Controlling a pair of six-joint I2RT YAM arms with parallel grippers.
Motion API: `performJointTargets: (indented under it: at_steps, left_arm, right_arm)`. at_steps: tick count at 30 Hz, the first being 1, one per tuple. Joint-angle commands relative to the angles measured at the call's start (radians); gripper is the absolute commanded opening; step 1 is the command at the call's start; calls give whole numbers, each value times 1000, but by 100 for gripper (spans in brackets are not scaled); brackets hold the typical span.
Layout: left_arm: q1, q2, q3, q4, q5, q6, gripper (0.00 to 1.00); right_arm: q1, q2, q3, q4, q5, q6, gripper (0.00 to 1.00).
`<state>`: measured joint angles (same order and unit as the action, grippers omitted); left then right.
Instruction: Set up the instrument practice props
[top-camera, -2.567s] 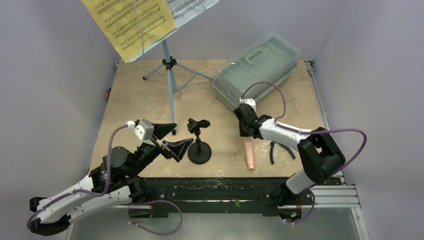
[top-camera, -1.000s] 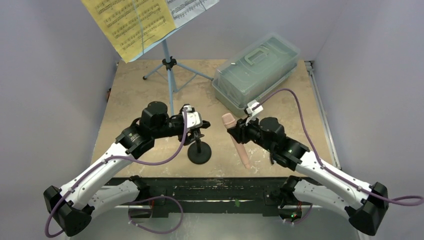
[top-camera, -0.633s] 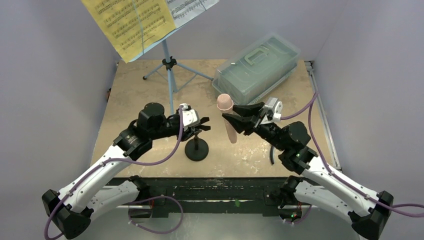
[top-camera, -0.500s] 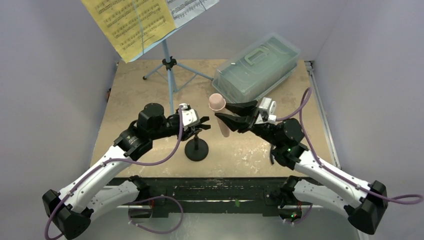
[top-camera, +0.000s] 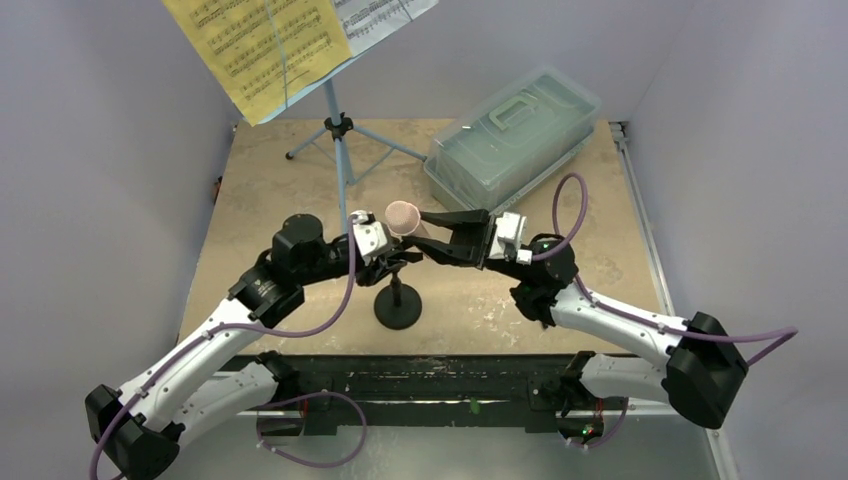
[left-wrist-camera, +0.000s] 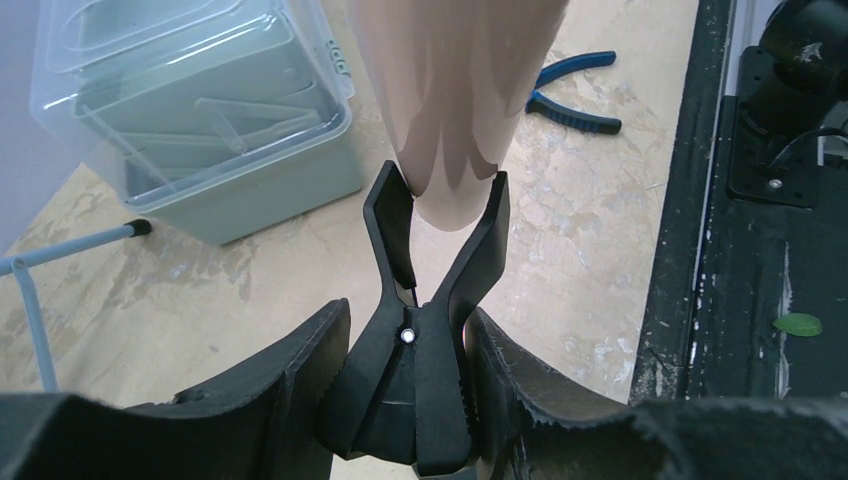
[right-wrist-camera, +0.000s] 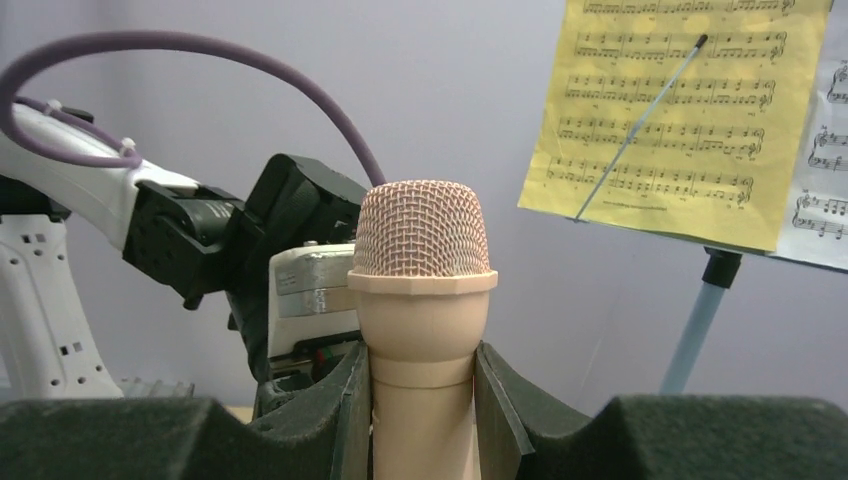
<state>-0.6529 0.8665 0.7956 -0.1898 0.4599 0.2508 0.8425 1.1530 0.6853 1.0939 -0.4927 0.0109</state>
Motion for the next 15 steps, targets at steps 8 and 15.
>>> performJointTargets:
  at_steps: [8, 15]
  left_arm:
    - [9, -100, -155, 404, 126, -323, 0]
    - [10, -136, -236, 672, 79, -491, 0]
  right_arm:
    - [46, 141, -106, 508, 62, 116, 0]
    - [62, 252, -121, 733, 160, 254, 0]
